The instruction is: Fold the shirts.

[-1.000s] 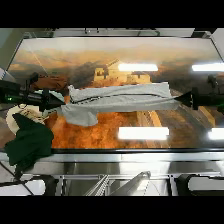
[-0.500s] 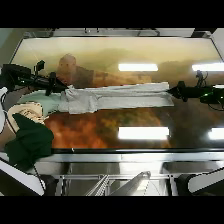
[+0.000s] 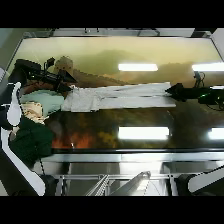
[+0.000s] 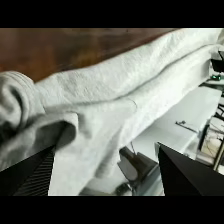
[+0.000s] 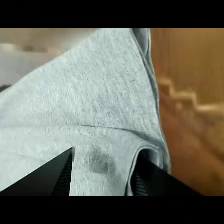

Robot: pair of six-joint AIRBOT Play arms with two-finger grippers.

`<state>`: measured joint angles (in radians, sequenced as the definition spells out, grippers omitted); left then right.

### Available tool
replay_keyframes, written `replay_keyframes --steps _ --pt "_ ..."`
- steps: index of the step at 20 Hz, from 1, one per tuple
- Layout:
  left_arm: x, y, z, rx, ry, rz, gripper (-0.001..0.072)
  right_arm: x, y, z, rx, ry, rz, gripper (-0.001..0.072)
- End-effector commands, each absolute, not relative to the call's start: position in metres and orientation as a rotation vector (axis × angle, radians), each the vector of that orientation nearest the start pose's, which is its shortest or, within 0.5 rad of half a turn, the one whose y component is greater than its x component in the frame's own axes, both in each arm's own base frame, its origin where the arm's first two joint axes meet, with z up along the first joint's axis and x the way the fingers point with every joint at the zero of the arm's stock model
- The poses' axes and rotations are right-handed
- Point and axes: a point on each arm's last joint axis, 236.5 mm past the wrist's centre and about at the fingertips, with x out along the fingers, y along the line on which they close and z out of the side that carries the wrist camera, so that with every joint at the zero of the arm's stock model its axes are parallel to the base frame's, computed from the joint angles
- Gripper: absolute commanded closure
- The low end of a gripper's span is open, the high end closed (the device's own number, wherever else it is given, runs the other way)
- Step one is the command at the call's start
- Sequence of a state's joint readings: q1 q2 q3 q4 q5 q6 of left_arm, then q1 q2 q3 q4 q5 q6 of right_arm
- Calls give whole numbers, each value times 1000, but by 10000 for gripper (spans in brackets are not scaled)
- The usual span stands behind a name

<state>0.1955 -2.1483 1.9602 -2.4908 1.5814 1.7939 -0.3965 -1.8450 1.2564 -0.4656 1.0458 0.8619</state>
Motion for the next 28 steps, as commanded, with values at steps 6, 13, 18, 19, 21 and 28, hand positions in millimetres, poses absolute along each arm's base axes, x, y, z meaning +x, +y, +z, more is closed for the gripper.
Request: replay_keyframes --steps 6,13,18,19,21,28 --pt "472 -99 54 -716 1350 -870 298 488 -85 -34 634 1046 271 61" --pt "444 -108 66 -722 1338 -863 310 482 -37 -99 787 1203 356 69" --pt "441 -122 50 -748 1365 -849 310 482 1 -114 812 1254 412 152" --pt "443 -127 45 -750 1362 -839 310 484 7 -115 828 1253 424 220" --pt "452 -146 33 -736 1333 -815 311 492 16 -114 878 1232 441 448" --pt "486 -271 -23 -545 1232 -808 706 484 24 -60 891 1200 614 696"
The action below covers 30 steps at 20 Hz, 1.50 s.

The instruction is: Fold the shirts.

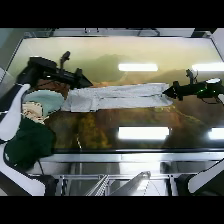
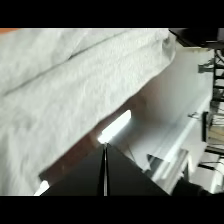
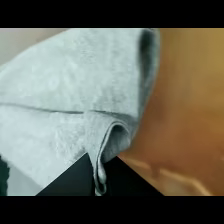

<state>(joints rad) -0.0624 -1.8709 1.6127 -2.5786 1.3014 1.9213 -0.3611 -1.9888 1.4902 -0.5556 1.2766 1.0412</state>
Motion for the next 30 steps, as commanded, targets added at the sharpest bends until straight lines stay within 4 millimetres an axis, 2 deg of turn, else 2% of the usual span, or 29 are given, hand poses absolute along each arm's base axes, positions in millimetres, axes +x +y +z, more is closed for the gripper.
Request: replay_keyframes --steps 1,3,5,8,10,13,15,16,18,20,21,23,25,27,30 --pt "488 -292 -38 -499 1246 -795 706 480 21 -48 886 1197 635 696" --pt "488 -320 -73 -392 1299 -737 706 473 13 -31 879 1181 657 697" --pt "487 -335 -102 -272 1345 -666 706 469 2 -17 875 1162 664 696" --pt "482 -368 -117 -215 1354 -696 706 460 -6 -6 876 1156 684 697" --pt "472 -379 -129 -219 1386 -694 706 456 -6 -1 870 1157 708 697" --pt "463 -387 -137 -224 1408 -692 706 453 -4 4 880 1152 733 697" --pt "454 -402 -134 -288 1422 -720 705 453 2 20 916 1121 784 696" --pt "447 -410 -133 -325 1438 -739 705 455 9 36 947 1081 829 697" --pt "444 -422 -122 -387 1435 -776 705 462 25 82 999 952 940 697" --pt "443 -426 -104 -405 1416 -805 705 467 52 123 980 856 1022 697" --pt "444 -430 -91 -421 1400 -822 704 468 71 136 943 842 1050 697" --pt "446 -436 -57 -444 1342 -895 703 471 126 155 860 844 1108 697" --pt "448 -426 -18 -404 1280 -958 702 473 186 158 808 860 1142 696" --pt "457 -382 30 -316 1218 -969 704 465 249 142 739 909 1159 697" --pt "486 -263 106 -225 1109 -806 703 455 322 112 697 964 1144 697"
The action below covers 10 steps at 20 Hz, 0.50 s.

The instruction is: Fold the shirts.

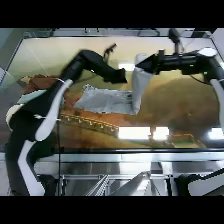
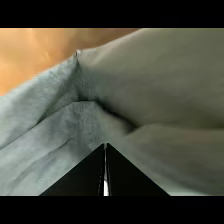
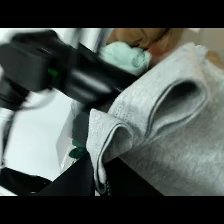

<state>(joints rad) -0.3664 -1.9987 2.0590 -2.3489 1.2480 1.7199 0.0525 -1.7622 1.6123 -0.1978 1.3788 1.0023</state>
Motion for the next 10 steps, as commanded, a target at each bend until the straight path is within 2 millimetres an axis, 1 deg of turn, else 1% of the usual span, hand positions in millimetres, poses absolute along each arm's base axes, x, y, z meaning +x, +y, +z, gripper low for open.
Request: replay_keyframes --steps 1,2,3,4,6,8,9,10 --pt "487 -221 130 -234 1083 -748 703 456 342 103 692 963 1128 697" --pt "485 -184 147 -261 1059 -692 703 457 362 92 686 961 1112 697" --pt "480 -150 160 -288 1042 -636 703 458 381 81 681 964 1104 697" --pt "471 -117 167 -316 1030 -579 703 458 399 70 674 969 1107 697" --pt "451 -68 174 -365 1013 -485 702 455 436 49 676 999 1122 697" --pt "434 -35 171 -406 1005 -412 701 448 471 34 675 1023 1166 695" --pt "426 -24 169 -417 997 -385 701 443 484 28 664 1031 1197 521" --pt "421 -15 167 -426 985 -362 701 438 489 26 654 1041 1227 212"
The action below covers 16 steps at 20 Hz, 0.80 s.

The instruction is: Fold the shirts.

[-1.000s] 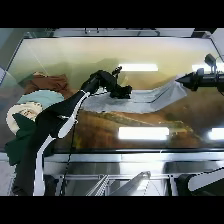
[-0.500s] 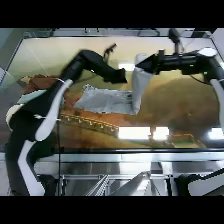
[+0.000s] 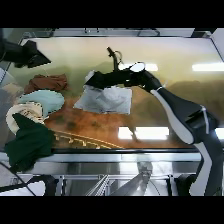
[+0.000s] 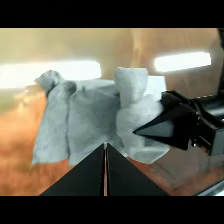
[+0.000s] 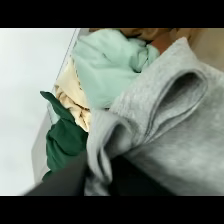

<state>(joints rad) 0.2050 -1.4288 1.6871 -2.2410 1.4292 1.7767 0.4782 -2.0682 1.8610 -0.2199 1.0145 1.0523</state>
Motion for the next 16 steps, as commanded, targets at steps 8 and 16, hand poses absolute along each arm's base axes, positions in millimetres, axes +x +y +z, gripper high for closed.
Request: replay_keyframes --steps 8,16 --pt "402 -4 165 -502 937 -368 698 470 357 72 585 1144 1133 285" --pt "379 -48 162 -421 1020 -545 698 462 157 -41 439 1480 364 53"
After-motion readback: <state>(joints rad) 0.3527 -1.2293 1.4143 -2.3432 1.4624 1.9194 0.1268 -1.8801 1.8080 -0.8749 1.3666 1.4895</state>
